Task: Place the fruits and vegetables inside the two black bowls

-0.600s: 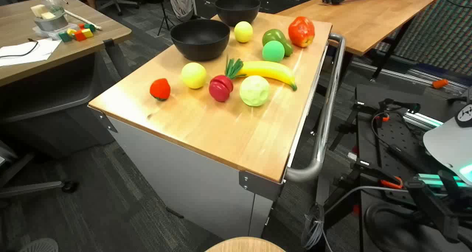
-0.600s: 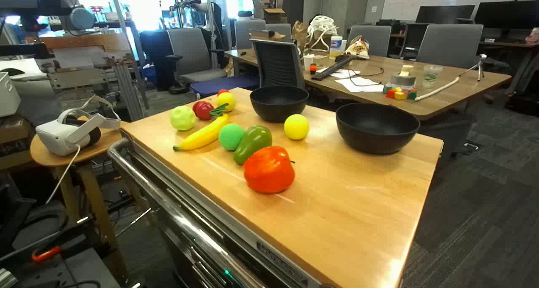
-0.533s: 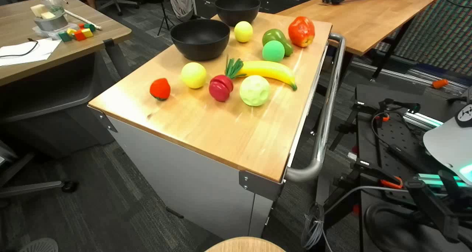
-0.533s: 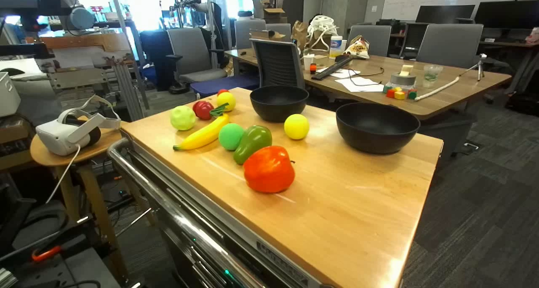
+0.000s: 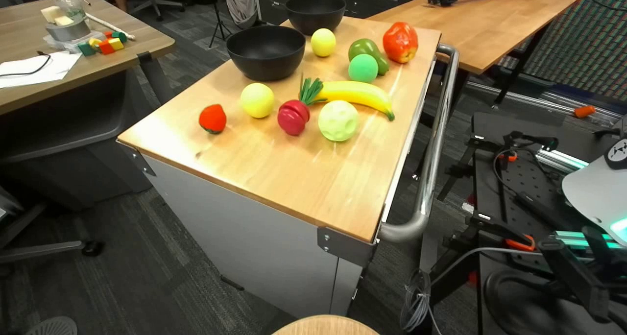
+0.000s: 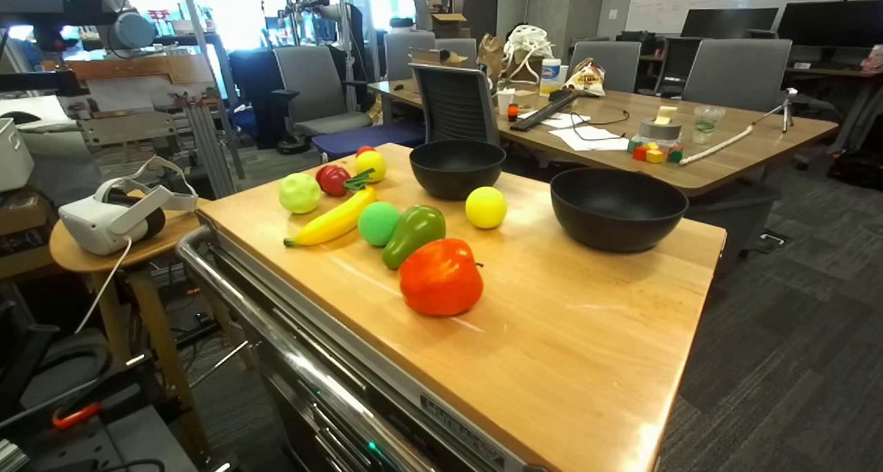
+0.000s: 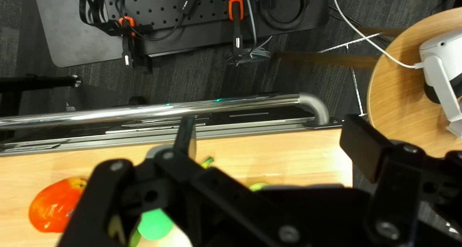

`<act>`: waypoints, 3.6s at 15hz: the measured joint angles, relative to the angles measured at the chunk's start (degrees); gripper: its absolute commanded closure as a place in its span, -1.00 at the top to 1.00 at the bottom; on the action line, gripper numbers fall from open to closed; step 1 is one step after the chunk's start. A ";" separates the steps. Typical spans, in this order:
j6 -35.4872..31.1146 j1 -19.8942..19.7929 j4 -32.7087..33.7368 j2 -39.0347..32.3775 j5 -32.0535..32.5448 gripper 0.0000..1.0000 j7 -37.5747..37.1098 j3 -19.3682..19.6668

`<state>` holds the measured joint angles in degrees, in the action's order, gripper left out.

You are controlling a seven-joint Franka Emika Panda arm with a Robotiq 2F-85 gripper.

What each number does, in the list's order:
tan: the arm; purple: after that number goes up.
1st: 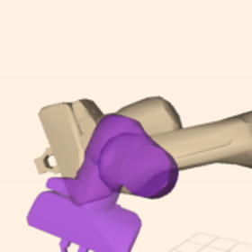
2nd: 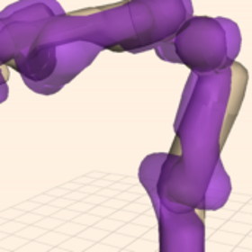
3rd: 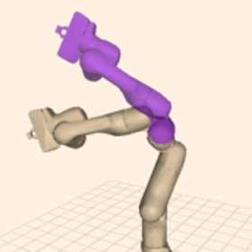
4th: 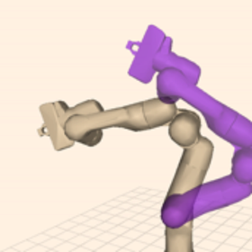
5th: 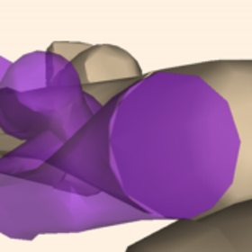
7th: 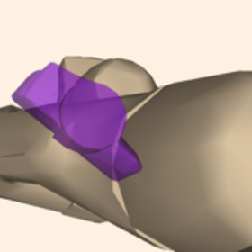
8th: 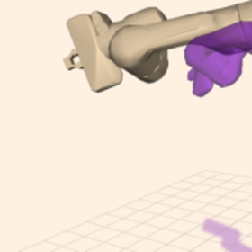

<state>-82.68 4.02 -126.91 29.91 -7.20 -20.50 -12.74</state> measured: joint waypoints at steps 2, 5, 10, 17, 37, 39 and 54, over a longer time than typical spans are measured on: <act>-0.55 0.00 -0.03 -1.90 0.25 1.00 -0.17 -0.51; -2.24 0.00 0.06 -8.28 0.26 1.00 0.34 -0.81; -14.40 -0.09 0.69 -23.78 -1.07 1.00 7.86 2.94; -18.14 0.32 0.73 -28.56 -1.87 1.00 10.07 4.70; -45.64 2.80 -6.42 -26.00 10.64 1.00 -2.96 3.16; -47.01 2.72 -6.31 -27.99 11.68 1.00 -3.69 3.37; -47.36 2.98 -2.36 -36.19 13.77 0.04 -4.48 5.06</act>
<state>-130.05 7.00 -129.27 -6.28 6.58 -24.98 -7.68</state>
